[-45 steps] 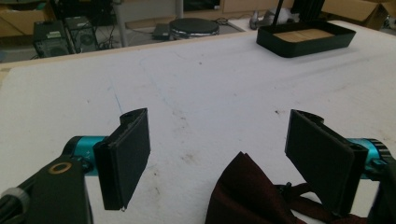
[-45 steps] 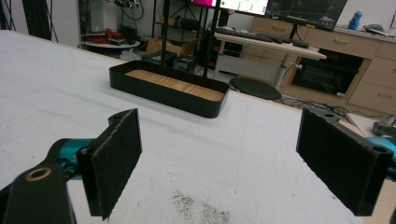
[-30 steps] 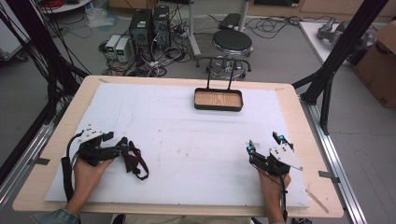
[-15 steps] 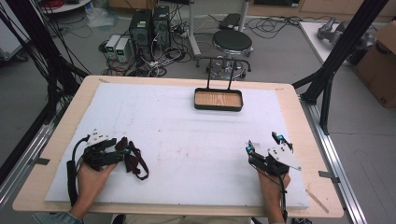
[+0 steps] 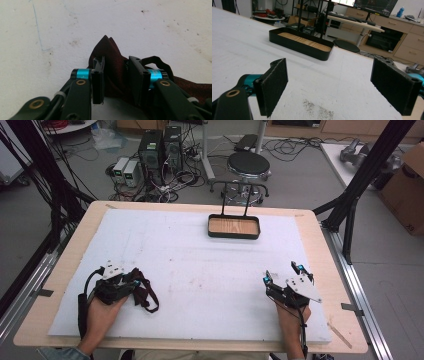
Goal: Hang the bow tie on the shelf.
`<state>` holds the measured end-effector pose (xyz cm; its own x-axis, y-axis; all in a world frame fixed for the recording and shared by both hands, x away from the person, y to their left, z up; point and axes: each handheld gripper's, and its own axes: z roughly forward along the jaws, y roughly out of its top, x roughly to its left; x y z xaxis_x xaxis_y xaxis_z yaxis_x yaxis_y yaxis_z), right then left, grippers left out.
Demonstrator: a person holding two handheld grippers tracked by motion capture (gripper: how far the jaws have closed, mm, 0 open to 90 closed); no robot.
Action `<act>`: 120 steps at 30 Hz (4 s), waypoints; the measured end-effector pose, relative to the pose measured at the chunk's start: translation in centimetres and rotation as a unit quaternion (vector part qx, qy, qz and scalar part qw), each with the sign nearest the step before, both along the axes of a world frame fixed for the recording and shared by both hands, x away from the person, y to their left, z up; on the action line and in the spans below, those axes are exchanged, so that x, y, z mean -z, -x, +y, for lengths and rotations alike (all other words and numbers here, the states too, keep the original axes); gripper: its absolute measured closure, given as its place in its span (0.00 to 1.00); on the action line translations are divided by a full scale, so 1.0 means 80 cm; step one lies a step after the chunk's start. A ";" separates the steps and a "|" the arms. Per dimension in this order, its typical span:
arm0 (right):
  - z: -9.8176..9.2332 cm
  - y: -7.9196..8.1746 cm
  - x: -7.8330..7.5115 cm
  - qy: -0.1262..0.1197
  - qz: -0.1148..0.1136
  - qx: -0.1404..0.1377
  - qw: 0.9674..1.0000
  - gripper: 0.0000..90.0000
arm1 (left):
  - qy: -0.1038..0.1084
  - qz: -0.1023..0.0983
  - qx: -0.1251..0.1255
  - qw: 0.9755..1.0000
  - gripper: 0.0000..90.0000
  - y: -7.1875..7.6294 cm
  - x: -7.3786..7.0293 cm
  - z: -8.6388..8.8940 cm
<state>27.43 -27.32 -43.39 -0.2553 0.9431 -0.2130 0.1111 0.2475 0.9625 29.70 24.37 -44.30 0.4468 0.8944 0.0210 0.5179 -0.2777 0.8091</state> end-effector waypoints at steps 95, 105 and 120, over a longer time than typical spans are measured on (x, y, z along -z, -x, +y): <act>-0.005 -0.002 0.001 -0.018 0.001 -0.021 1.000 0.15 | 0.021 -0.172 0.225 0.959 0.90 -0.274 -0.218 -0.239; -0.004 -0.002 0.001 -0.020 0.003 -0.025 0.999 0.15 | 0.005 -0.173 0.181 0.968 0.90 -0.297 -0.213 -0.231; -0.004 -0.003 0.001 -0.024 0.006 -0.029 0.999 0.15 | 0.003 -0.191 0.181 0.965 0.90 -0.303 -0.205 -0.241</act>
<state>27.64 -27.63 -43.50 -0.3125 0.9355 -0.1648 0.1104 0.2081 0.9719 53.96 5.10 -27.86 0.6901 0.6825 0.2408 0.0517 -0.3783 0.9242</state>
